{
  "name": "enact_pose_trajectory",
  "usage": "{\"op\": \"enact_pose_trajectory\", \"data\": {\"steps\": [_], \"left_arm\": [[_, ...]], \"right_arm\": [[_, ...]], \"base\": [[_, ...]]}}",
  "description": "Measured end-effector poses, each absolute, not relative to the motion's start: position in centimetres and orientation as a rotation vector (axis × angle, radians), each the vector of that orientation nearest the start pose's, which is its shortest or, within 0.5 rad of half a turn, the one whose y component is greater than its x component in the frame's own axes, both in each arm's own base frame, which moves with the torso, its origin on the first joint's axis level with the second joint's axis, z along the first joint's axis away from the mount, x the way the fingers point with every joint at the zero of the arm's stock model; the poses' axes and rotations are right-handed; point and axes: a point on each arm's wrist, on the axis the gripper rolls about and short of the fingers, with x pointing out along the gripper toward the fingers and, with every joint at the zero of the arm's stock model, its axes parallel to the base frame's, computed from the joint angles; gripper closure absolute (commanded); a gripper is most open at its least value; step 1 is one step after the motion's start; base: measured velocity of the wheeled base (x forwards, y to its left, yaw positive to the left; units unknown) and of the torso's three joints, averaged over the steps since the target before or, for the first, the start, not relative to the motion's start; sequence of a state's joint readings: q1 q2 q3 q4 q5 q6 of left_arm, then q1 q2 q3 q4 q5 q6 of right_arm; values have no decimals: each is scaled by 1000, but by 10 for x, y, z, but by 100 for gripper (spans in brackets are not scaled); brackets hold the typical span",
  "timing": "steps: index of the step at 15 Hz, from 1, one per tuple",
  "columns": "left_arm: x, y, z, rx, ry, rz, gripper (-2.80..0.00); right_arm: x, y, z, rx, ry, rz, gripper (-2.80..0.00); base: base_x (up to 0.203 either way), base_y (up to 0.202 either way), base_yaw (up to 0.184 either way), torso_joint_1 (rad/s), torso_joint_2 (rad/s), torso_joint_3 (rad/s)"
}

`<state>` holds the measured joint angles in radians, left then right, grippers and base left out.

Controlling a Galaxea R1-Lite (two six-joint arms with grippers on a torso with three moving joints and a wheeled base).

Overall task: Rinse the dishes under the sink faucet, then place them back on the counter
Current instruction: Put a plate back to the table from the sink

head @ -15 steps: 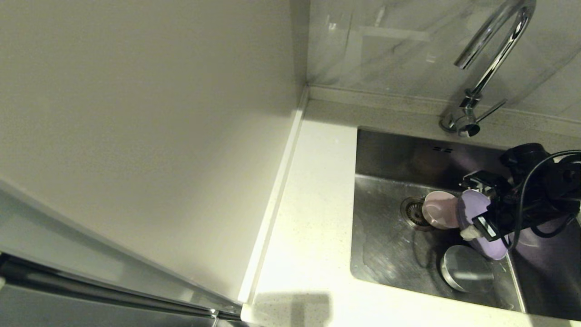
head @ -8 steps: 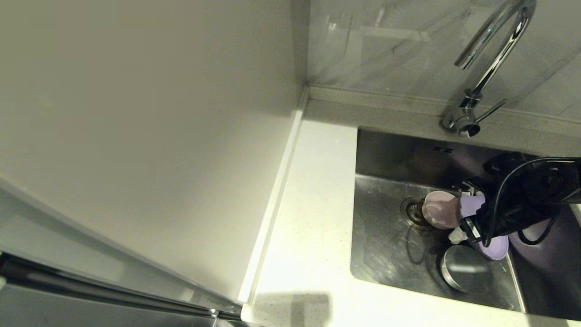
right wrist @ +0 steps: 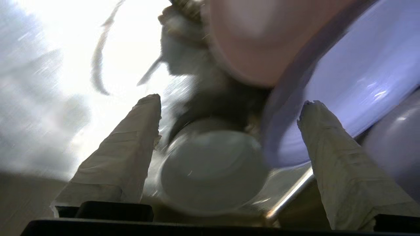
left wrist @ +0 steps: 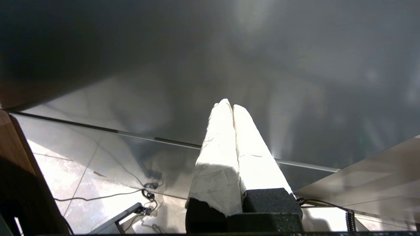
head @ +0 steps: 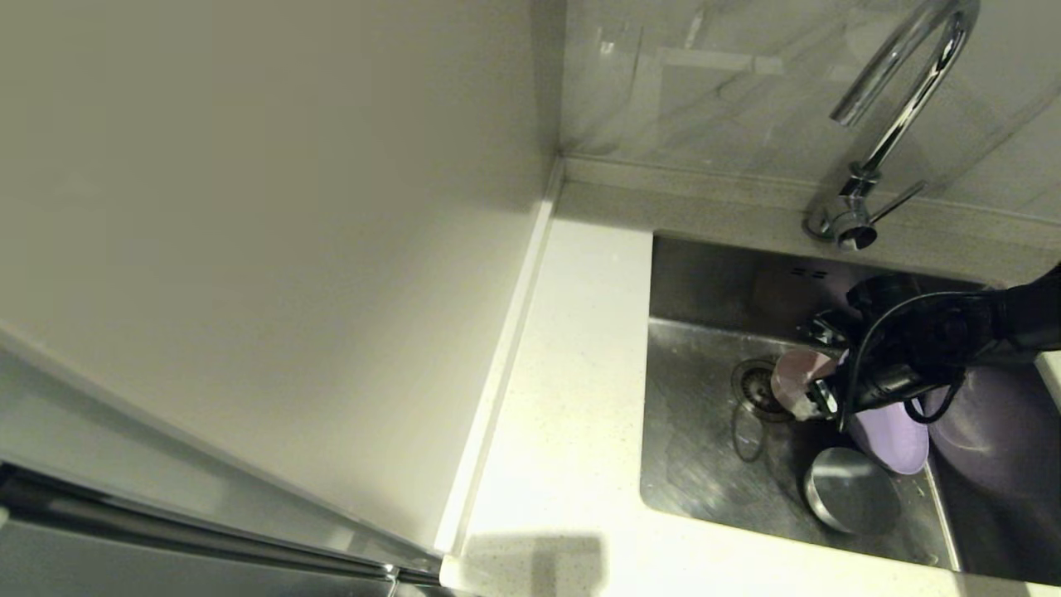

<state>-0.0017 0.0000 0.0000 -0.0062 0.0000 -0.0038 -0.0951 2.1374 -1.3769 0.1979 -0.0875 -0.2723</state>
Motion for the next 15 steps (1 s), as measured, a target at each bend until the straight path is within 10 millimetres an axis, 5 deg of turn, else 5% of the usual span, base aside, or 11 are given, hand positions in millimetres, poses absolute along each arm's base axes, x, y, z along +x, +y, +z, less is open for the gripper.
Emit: {"op": "enact_pose_trajectory", "data": {"steps": [15], "left_arm": [[-23, 0, 76, -4, -6, -2, 0]], "right_arm": [[414, -55, 102, -296, 927, -269, -280]], "base": [[0, 0, 0, 0, 0, 0]]}}
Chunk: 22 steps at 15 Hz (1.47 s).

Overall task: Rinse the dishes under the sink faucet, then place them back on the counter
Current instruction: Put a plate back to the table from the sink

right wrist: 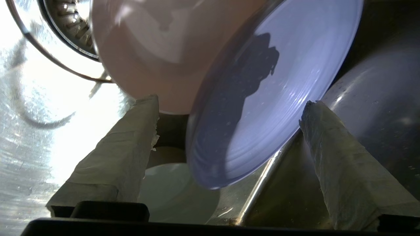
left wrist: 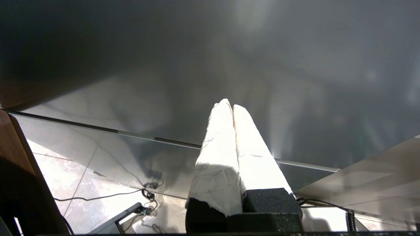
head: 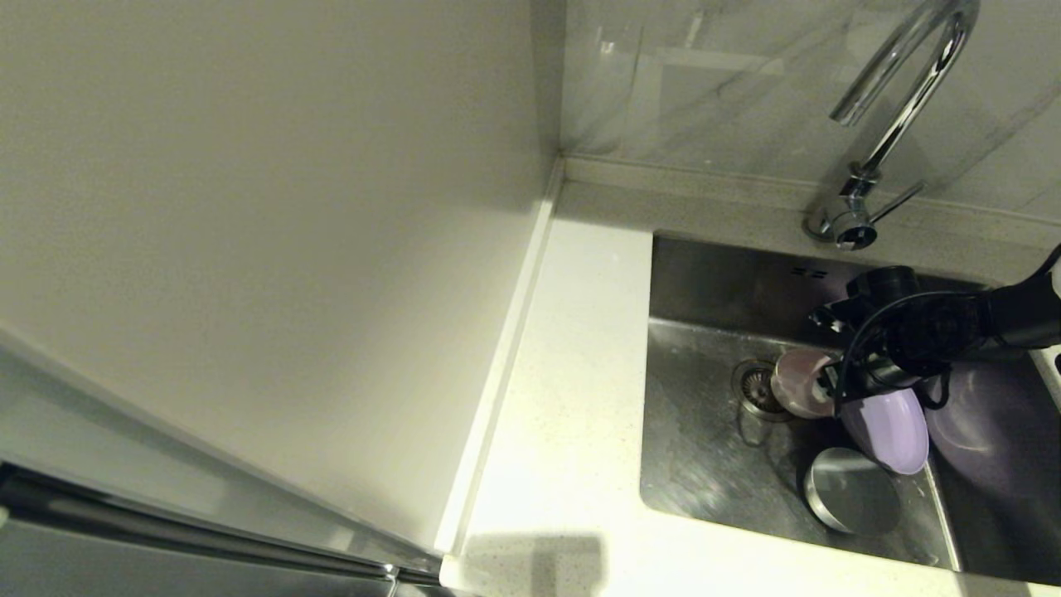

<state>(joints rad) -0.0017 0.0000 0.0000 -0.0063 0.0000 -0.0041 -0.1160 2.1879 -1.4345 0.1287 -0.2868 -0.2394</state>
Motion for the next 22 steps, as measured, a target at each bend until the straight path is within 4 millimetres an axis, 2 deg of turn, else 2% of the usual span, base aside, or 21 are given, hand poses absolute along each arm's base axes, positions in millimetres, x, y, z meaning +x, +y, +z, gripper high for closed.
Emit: {"op": "enact_pose_trajectory", "data": {"steps": [7, 8, 16, 22], "left_arm": [[-23, 0, 76, -4, -7, -2, 0], [-23, 0, 76, -4, -7, -2, 0], [-23, 0, 76, -4, -6, -2, 0], [-23, 0, 76, -4, -7, -2, 0]], "right_arm": [[416, -55, 94, -304, 946, -281, -280], [416, -55, 92, -304, 948, -282, 0], [425, -52, 85, -309, 912, -281, 0], [425, -58, 99, -314, 834, -364, 0]], "base": [[0, 0, 0, 0, 0, 0], [0, 0, 0, 0, 0, 0], [0, 0, 0, 0, 0, 0], [0, 0, 0, 0, 0, 0]]}}
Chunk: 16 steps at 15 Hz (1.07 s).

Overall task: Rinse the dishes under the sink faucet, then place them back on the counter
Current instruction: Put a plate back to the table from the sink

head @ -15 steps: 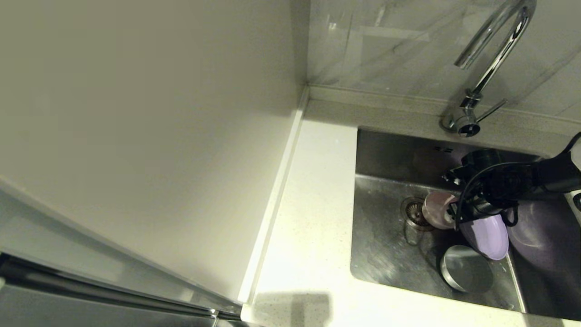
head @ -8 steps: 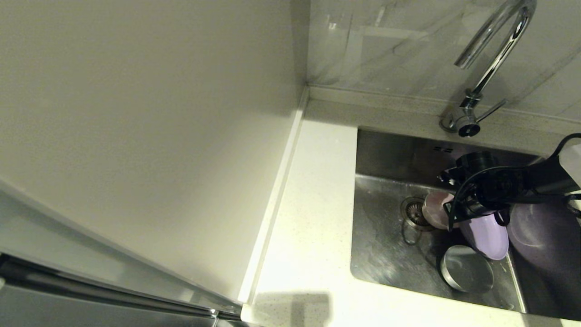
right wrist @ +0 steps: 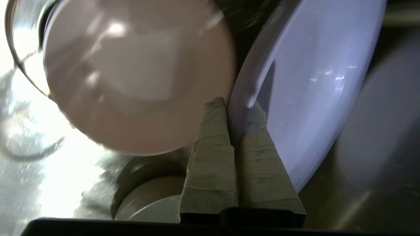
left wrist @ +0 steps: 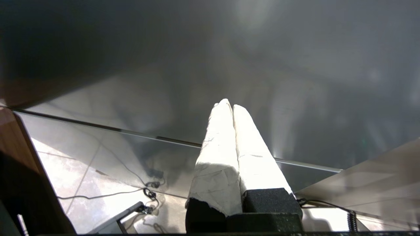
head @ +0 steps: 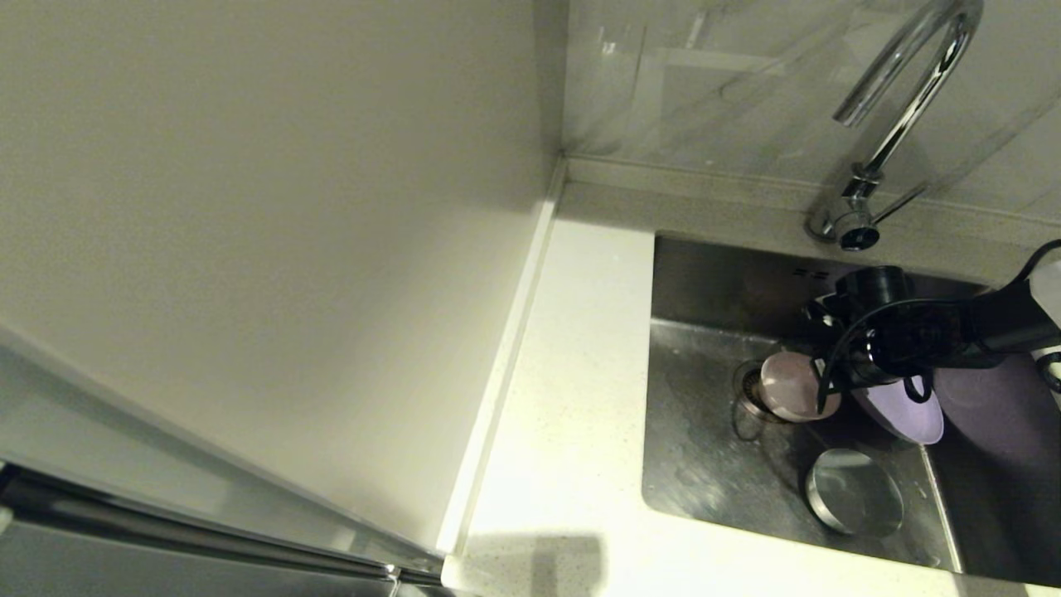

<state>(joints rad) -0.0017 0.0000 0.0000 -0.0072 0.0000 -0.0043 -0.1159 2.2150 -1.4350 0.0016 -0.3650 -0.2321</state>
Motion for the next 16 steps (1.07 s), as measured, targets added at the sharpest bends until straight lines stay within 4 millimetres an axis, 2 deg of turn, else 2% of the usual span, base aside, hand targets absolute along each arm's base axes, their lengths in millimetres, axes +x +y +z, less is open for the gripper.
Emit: {"op": "enact_pose_trajectory", "data": {"steps": [3, 6, 8, 13, 16], "left_arm": [[-23, 0, 76, -4, -7, -2, 0], [-23, 0, 76, -4, -7, -2, 0], [-23, 0, 76, -4, -7, -2, 0], [-23, 0, 76, -4, -7, -2, 0], [-23, 0, 76, -4, -6, -2, 0]], "right_arm": [[416, -66, 115, -297, 785, -401, 0], [391, -74, 133, -213, 756, -447, 0], [364, -76, 143, -127, 761, -444, 0], [278, -74, 155, 69, 817, -371, 0], [243, -65, 169, 213, 763, -294, 0]], "base": [[0, 0, 0, 0, 0, 0], [0, 0, 0, 0, 0, 0], [0, 0, 0, 0, 0, 0], [0, 0, 0, 0, 0, 0], [0, 0, 0, 0, 0, 0]]}}
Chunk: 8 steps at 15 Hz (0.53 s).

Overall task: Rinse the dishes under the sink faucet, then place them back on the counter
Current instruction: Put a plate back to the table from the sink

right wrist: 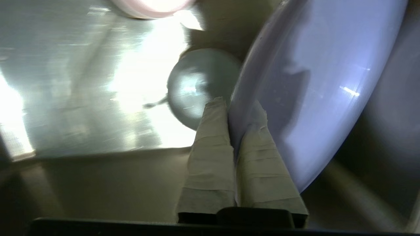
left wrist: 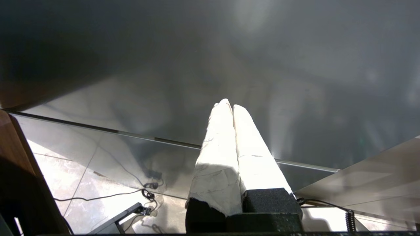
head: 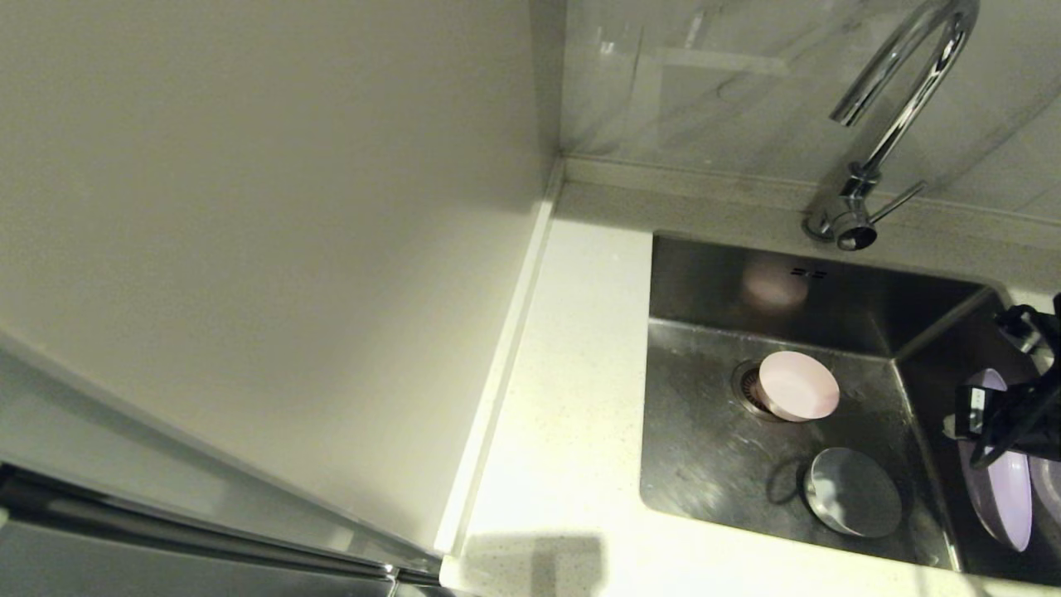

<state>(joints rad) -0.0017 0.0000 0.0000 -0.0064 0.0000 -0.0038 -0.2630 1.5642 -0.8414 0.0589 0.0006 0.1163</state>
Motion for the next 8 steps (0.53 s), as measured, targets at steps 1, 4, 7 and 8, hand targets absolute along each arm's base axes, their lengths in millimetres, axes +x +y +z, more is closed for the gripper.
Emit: {"op": "enact_pose_trajectory", "data": {"steps": [1, 4, 7, 8], "left_arm": [[-23, 0, 76, -4, -7, -2, 0], [-23, 0, 76, -4, -7, -2, 0], [-23, 0, 76, -4, -6, -2, 0], [-23, 0, 76, -4, -6, -2, 0]], "right_arm": [[233, -62, 175, 247, 735, -256, 0], [210, -42, 192, 368, 671, -26, 0], [197, -21, 210, 374, 608, 118, 0], [194, -18, 221, 354, 560, 123, 0]], "base": [[0, 0, 0, 0, 0, 0], [0, 0, 0, 0, 0, 0], [0, 0, 0, 0, 0, 0], [0, 0, 0, 0, 0, 0]]}}
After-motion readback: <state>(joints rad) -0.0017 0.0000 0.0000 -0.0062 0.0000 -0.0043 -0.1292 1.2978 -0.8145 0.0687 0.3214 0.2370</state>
